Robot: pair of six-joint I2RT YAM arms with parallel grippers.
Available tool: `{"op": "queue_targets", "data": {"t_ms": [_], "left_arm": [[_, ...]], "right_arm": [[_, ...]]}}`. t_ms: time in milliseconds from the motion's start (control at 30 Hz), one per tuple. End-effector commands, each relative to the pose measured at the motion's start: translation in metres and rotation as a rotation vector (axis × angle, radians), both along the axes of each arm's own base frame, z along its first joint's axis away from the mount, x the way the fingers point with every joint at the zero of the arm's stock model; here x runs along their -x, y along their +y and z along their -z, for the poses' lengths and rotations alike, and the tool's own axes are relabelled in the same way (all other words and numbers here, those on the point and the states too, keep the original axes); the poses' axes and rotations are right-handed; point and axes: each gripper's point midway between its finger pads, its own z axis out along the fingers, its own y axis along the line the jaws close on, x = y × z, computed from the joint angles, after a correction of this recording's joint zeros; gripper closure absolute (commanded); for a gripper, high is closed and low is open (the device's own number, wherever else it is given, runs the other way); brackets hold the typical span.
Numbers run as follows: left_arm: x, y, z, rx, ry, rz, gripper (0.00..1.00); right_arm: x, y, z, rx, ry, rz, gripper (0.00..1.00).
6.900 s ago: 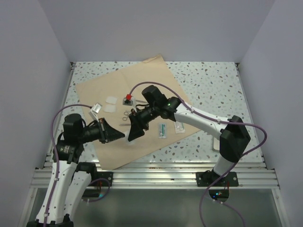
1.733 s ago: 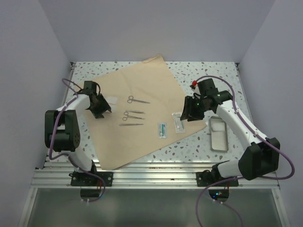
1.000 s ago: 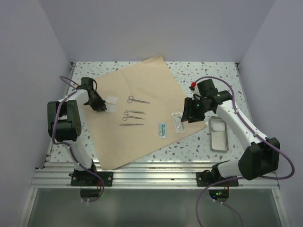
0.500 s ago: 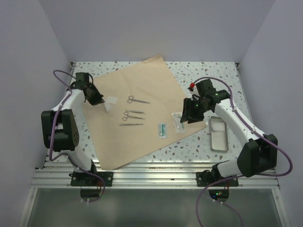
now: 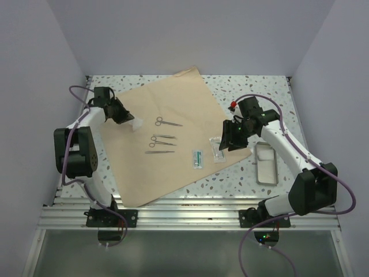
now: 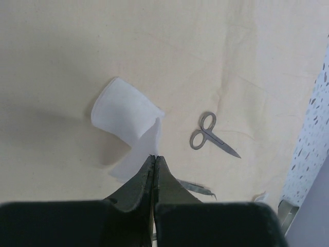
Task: Prepare the surgical pack
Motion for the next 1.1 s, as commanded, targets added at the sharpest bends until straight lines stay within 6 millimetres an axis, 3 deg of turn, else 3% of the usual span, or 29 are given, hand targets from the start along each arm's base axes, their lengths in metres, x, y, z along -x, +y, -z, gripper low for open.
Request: {"op": "queue_targets", "data": {"t_ms": [0, 433, 600, 1067], "left_arm": [[-0.035, -0.005, -0.028, 0.063, -0.123, 0.001, 1.00], [-0.047, -0.018, -0.032, 0.178, -0.153, -0.014, 1.00], [-0.045, -0.023, -0.023, 0.236, -0.145, -0.031, 1.00], [-0.028, -0.004, 0.016, 0.164, -0.058, -0.107, 1.00]], "right_arm": [[-0.002, 0.002, -0.004, -0.008, -0.013, -0.023, 0.51], [-0.002, 0.002, -0.001, -0.007, -0.006, -0.030, 0.51], [-0.001, 0.002, 0.000, -0.005, 0.001, -0.031, 0.50], [-0.002, 0.002, 0.001, -0.001, 0.003, -0.033, 0.51]]}}
